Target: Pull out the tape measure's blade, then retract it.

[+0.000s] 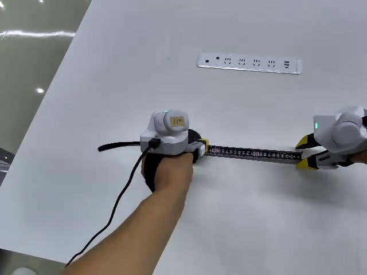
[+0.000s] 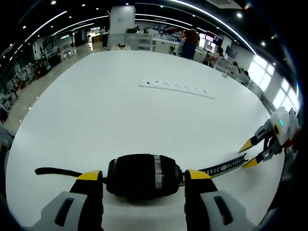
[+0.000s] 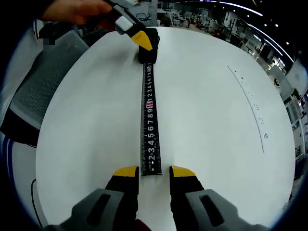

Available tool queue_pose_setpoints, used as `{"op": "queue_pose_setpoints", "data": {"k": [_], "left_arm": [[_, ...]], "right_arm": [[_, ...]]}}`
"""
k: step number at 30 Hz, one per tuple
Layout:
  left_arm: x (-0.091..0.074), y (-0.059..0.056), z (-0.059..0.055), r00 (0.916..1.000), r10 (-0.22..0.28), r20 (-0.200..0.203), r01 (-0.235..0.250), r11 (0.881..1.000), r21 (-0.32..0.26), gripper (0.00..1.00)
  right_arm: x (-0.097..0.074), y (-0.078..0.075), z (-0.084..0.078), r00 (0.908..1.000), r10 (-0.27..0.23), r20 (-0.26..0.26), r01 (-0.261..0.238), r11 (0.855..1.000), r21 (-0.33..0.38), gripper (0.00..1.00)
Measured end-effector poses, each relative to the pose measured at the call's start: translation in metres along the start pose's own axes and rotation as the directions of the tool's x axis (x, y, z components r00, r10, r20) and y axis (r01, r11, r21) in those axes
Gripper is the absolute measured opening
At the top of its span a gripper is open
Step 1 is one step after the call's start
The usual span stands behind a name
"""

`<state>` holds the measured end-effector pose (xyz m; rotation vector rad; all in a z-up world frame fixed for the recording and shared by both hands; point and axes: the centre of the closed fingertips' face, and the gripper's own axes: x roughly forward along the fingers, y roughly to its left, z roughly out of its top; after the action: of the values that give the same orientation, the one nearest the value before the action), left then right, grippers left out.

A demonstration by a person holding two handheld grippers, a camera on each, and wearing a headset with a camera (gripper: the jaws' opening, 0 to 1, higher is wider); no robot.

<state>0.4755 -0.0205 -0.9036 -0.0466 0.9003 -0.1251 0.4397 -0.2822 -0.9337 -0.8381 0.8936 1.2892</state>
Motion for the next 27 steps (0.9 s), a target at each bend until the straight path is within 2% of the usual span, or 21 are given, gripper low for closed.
{"op": "queue_pose_setpoints", "data": {"k": [4,16,27], "left_arm": [[0.0,-0.0011,-0.0004,1.0,-0.007,-0.002,0.007,1.0,0.011,0.61],[0.0002,-0.0014,-0.0011,0.9999,-0.011,-0.006,0.012,1.0,0.017,0.61],[-0.0016,-0.0027,-0.0014,0.9998,-0.017,-0.003,0.017,0.999,0.032,0.6]], "right_arm": [[0.0004,-0.0004,0.0007,1.0,0.0,0.006,0.0,1.0,0.002,0.23],[-0.0001,0.0029,-0.0021,0.9998,0.018,0.01,-0.019,1.0,0.013,0.16],[0.0004,0.0022,-0.002,0.9993,0.03,0.021,-0.03,0.999,0.011,0.15]]}}
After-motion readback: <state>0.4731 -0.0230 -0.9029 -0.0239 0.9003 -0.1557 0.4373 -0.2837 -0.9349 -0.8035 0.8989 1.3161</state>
